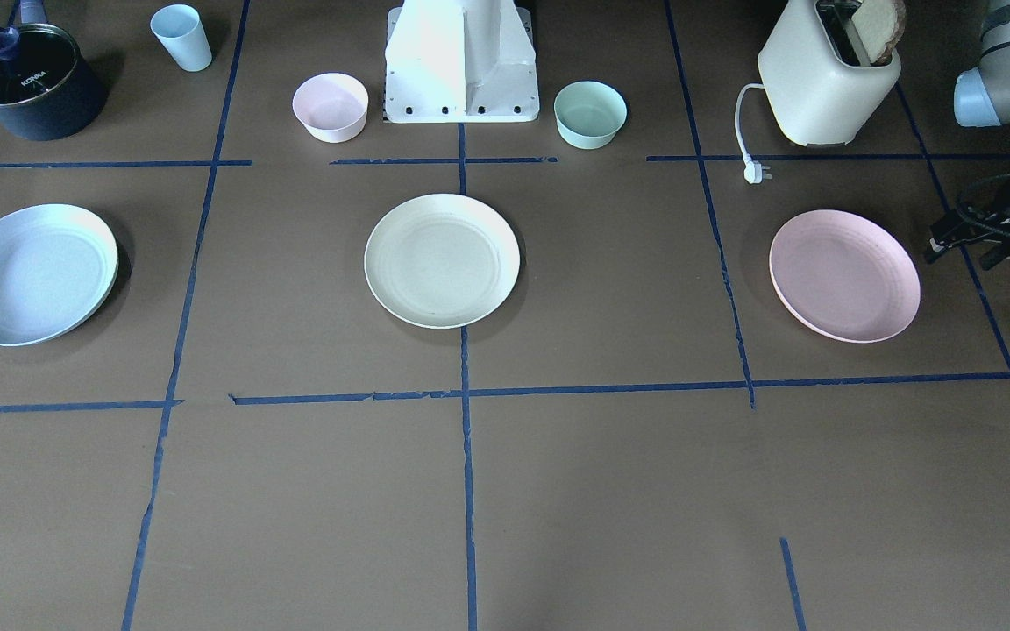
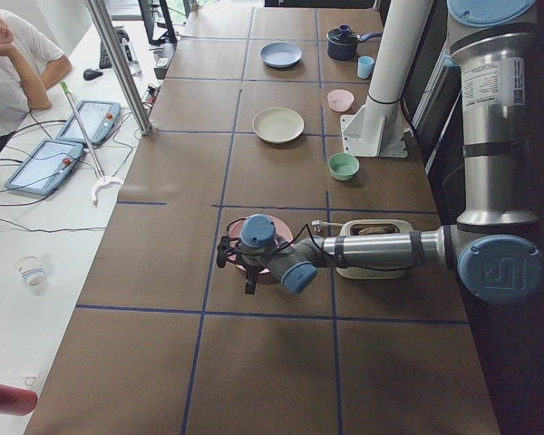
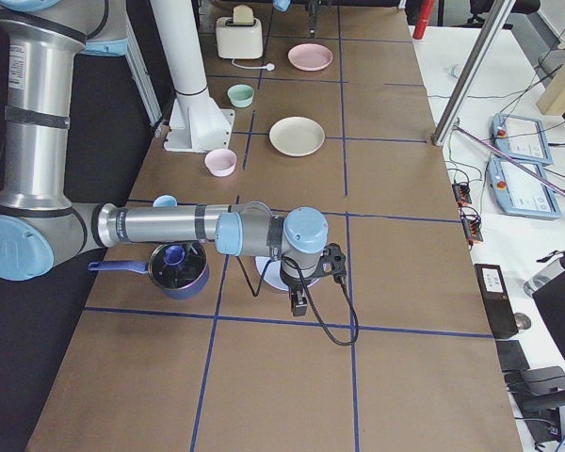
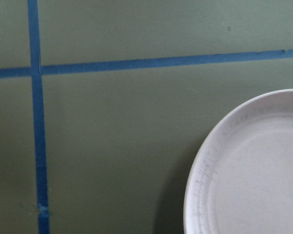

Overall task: Stack three plates with pink and blue
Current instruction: 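Reach the left gripper to the pink plate's rim and grasp it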

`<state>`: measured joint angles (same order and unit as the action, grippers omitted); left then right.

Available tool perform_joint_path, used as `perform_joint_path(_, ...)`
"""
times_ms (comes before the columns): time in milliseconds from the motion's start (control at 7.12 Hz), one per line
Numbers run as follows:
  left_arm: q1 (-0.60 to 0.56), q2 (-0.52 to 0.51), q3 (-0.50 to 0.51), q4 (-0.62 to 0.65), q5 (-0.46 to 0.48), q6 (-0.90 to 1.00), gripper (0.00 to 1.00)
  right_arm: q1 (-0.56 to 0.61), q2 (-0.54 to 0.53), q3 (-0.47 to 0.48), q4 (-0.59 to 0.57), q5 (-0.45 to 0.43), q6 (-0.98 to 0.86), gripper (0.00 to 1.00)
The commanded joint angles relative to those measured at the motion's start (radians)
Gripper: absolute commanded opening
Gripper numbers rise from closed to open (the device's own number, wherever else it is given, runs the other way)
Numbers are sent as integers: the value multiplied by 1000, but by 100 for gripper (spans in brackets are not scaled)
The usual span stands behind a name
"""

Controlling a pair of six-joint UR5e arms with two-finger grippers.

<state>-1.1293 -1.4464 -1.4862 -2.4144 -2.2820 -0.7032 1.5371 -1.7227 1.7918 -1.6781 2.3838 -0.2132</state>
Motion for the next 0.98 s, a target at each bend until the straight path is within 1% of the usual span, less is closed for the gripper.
perform_joint_path(0, 68, -6, 43, -42, 19, -90, 99, 0, 0, 0, 0, 0, 0, 100)
perform_joint_path(281, 81, -11, 46, -45, 18, -94, 98, 0, 0, 1, 0, 0, 0, 100)
perform_joint_path(421, 82, -12, 44, -43, 9, -99, 31, 0, 0, 1, 0, 0, 0, 100)
perform_joint_path(561, 82, -12, 38, -45, 9, -102, 7, 0, 0, 1, 1, 0, 0, 100)
perform_joint_path(842, 82, -11, 34, -45, 9, -104, 0, 0, 0, 1, 0, 0, 0, 100)
